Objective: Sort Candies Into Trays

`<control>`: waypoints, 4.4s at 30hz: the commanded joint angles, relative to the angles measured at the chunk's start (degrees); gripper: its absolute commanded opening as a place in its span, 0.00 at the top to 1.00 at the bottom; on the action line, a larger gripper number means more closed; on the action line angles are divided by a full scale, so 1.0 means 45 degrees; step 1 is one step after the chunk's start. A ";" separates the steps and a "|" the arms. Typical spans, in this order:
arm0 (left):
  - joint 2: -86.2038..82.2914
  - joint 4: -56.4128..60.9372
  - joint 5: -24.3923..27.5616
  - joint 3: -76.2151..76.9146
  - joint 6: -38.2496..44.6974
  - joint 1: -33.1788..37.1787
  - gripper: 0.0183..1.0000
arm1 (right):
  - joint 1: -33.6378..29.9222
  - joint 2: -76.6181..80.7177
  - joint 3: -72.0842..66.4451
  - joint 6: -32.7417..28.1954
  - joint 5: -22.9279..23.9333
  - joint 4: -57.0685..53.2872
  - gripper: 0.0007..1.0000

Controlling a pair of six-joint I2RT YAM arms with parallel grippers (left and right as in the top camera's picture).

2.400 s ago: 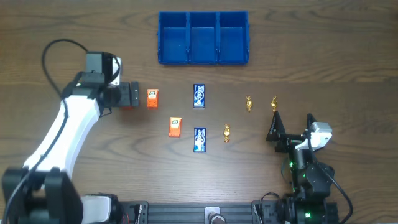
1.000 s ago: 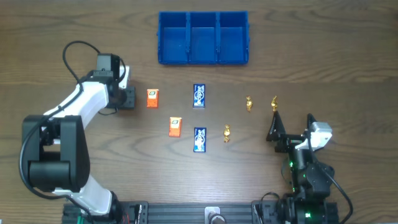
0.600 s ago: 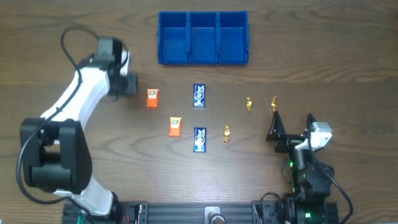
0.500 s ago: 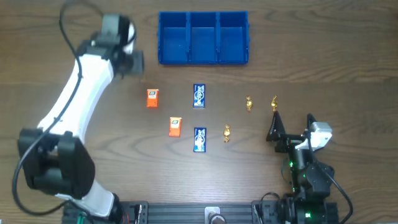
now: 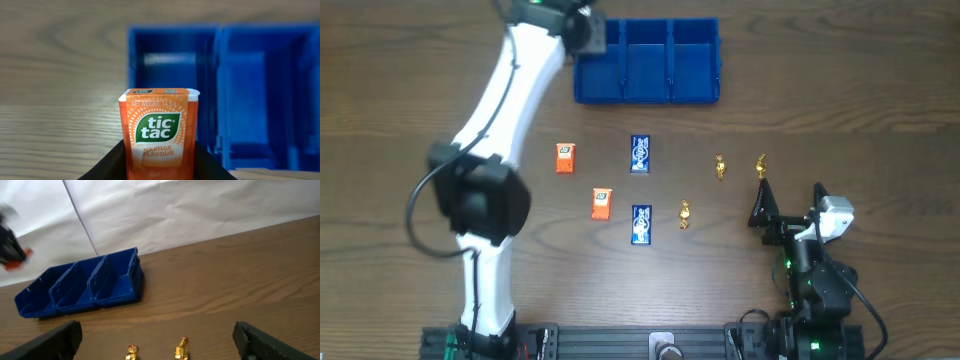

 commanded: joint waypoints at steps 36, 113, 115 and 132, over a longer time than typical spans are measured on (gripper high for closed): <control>-0.8573 0.7028 0.0053 -1.6470 -0.1088 -0.0185 0.11 | -0.0044 -0.0068 -0.0053 -0.0160 -0.0107 -0.0029 0.00; -0.1928 0.3891 -0.0209 -0.3735 -0.0695 -0.0539 0.67 | -0.0044 -0.0068 -0.0053 -0.0160 -0.0107 -0.0029 0.00; -0.1928 0.3944 -0.0209 -0.3735 -0.0695 -0.0539 0.60 | -0.0044 -0.0068 -0.0053 -0.0160 -0.0107 -0.0029 0.00; -0.9636 0.3415 -0.2492 -0.8888 -0.2754 -0.3293 0.19 | -0.0044 -0.0068 -0.0053 -0.0160 -0.0107 -0.0029 0.00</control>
